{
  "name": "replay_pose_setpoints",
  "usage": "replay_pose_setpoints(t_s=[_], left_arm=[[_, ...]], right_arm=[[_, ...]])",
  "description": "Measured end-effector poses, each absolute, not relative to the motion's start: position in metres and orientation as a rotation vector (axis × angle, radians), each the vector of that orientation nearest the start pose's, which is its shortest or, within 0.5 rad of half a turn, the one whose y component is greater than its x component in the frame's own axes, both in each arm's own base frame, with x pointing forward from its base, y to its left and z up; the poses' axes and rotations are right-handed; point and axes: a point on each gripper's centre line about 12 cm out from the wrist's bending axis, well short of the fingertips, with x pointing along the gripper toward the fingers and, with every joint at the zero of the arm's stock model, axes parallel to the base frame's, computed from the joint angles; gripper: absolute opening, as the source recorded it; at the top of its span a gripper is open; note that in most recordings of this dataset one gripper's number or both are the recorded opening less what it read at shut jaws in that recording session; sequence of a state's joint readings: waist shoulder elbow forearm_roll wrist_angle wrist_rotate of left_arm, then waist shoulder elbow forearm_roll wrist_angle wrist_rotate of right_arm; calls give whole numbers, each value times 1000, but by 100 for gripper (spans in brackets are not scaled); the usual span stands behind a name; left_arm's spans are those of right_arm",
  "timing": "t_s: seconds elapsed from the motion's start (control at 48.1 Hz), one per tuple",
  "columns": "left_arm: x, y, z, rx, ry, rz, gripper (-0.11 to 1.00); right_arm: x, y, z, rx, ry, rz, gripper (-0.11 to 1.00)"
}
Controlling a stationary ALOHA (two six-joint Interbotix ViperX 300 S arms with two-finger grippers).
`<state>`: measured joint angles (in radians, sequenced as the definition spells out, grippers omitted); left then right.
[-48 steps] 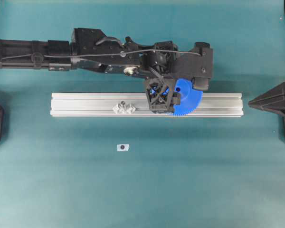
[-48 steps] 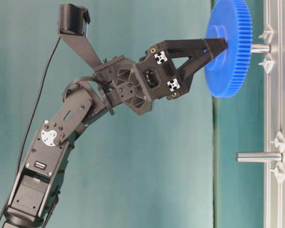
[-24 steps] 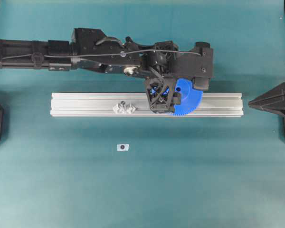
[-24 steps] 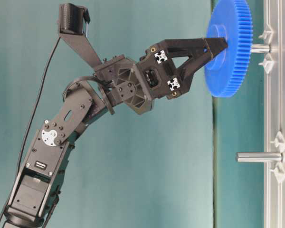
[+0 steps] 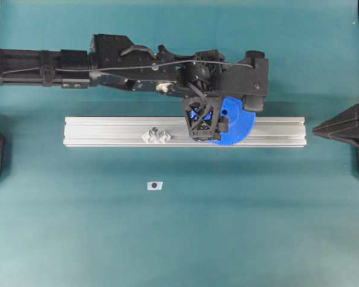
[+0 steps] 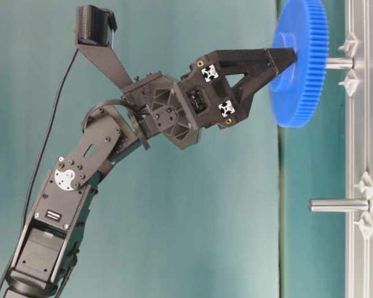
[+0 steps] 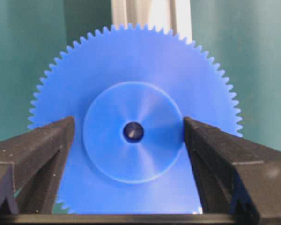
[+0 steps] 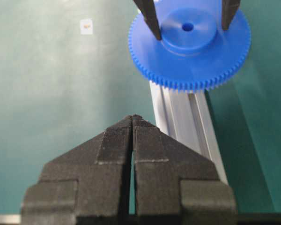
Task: Find the location of the shaft and insert the large gear.
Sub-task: 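Align the gear's center hole with the shaft and lower it on, then open the left gripper and lift it off the gear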
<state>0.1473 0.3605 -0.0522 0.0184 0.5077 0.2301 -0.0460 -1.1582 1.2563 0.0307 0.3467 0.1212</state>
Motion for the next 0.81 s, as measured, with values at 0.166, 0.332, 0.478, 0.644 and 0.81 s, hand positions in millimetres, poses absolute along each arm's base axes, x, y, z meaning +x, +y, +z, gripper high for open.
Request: replay_pose_setpoints(t_s=[0.166,0.332,0.478,0.644,0.81], left_arm=[[523,79,211,179,825,46,86],[527,79,220,181,805,49,86],[530,80,231,180,799,51,86],[530,76,242,182,794,45,86],[529,67,253,181,774,37,86]], right_arm=[[154,-6,221,162,443,-68,0],[154,-6,221,162,438,-68,0],[154,-6,221,162,435,-69,0],[155,-6,222,161,423,-68,0],[155,-6,221,162,413,-69,0]])
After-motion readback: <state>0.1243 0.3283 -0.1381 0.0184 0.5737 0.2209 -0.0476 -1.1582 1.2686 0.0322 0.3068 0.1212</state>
